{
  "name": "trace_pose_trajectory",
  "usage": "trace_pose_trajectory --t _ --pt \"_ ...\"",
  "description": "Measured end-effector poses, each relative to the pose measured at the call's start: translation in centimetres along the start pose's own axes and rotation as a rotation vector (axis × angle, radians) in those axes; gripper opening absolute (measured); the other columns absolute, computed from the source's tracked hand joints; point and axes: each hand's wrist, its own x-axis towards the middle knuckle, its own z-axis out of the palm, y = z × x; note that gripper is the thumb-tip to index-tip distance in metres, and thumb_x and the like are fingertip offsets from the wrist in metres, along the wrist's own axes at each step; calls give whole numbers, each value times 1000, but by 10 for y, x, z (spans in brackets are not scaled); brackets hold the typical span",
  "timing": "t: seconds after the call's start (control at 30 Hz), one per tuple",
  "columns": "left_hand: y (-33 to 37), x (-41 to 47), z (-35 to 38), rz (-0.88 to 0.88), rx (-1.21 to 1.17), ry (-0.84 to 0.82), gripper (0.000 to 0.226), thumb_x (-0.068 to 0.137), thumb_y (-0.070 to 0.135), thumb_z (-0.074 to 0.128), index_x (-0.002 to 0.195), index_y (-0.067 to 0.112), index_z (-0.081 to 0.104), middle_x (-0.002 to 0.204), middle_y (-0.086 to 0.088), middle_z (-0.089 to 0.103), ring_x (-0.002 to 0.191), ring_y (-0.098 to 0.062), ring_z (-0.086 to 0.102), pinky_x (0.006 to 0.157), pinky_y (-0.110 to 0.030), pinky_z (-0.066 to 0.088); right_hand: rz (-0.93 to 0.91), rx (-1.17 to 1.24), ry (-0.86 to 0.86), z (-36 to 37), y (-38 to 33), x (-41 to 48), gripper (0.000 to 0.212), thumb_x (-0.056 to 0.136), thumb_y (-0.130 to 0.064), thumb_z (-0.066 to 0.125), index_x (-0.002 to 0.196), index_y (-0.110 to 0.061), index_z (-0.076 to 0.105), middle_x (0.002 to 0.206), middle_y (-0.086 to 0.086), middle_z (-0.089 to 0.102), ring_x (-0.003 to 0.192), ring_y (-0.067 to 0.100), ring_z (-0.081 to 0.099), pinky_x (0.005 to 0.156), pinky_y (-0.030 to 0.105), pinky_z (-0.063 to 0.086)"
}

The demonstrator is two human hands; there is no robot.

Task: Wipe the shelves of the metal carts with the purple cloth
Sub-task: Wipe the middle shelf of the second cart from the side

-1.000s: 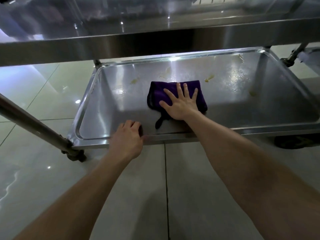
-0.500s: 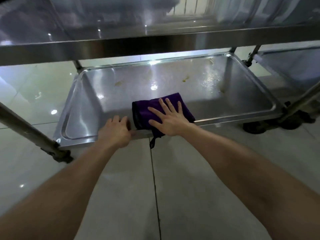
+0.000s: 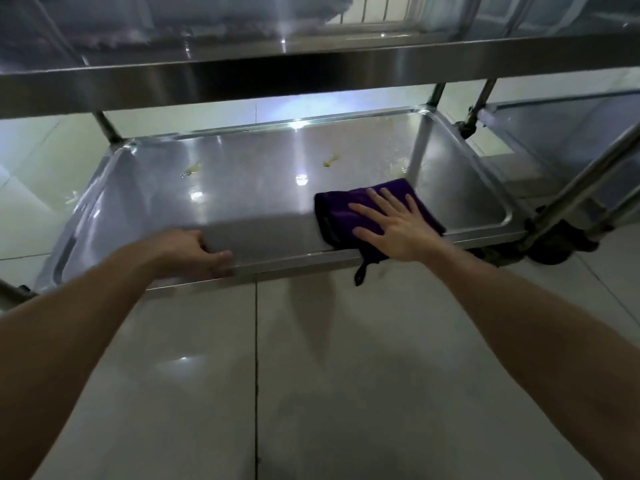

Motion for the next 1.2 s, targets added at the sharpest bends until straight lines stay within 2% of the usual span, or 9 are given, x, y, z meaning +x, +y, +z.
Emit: trace_pose_trajectory --t 0.07,0.13,0.23,0.37,0.47,0.63,0.73,0.9,1.2 --pt "21 0 -1 -47 -89 -34 79 74 93 68 109 23 78 97 4 78 95 -20 70 90 -31 54 93 4 4 -8 57 -9 72 98 -87 22 164 -65 4 181 -13 -10 166 14 -13 132 58 -11" --pt "35 1 5 -102 -106 -34 115 46 109 65 116 19 77 116 -6 75 108 -29 69 106 -41 55 198 16 -20 -17 98 -12 77 93 -91 17 164 -64 2 181 -11 -11 166 16 -14 131 60 -12" --pt "39 2 15 -135 -116 16 137 28 113 64 128 19 74 134 -5 70 123 -31 65 112 -44 52 342 57 -19 -19 113 -4 84 89 -92 17 166 -59 5 182 -6 -10 166 22 -16 129 64 -15" --pt "38 4 21 -168 -85 34 156 24 117 53 142 15 64 146 -9 60 131 -34 58 112 -41 49 386 33 26 -11 62 26 94 86 -97 11 169 -53 3 181 12 -13 165 40 -18 120 77 -18" --pt "37 7 24 -205 -112 49 167 18 117 51 147 12 55 143 -12 64 130 -34 60 111 -44 51 232 -10 5 -5 -17 62 100 82 -101 7 169 -53 0 179 18 -16 162 46 -21 117 81 -18" --pt "30 12 32 -231 -143 82 163 27 114 62 151 9 47 132 -9 66 122 -29 61 102 -41 54 -44 -64 -23 11 -145 98 96 86 -99 10 170 -51 2 179 20 -17 161 50 -22 114 82 -20" --pt "31 9 33 -230 -150 129 134 26 111 67 122 19 56 108 0 59 97 -21 58 83 -36 51 -72 -33 -25 11 -154 103 84 95 -90 17 169 -53 6 180 15 -14 163 45 -21 117 78 -19" --pt "34 0 27 -199 -174 173 98 23 113 65 83 39 42 83 22 48 74 1 44 58 -22 35 -78 38 -1 -6 -84 101 70 104 -77 25 169 -55 11 182 -1 -7 167 29 -12 127 67 -16" --pt "34 4 29 -217 -180 191 109 19 113 65 97 40 46 90 11 56 76 -5 49 72 -34 46 341 82 78 -22 133 30 69 102 -77 22 167 -57 7 182 -3 -6 167 27 -12 128 68 -14"
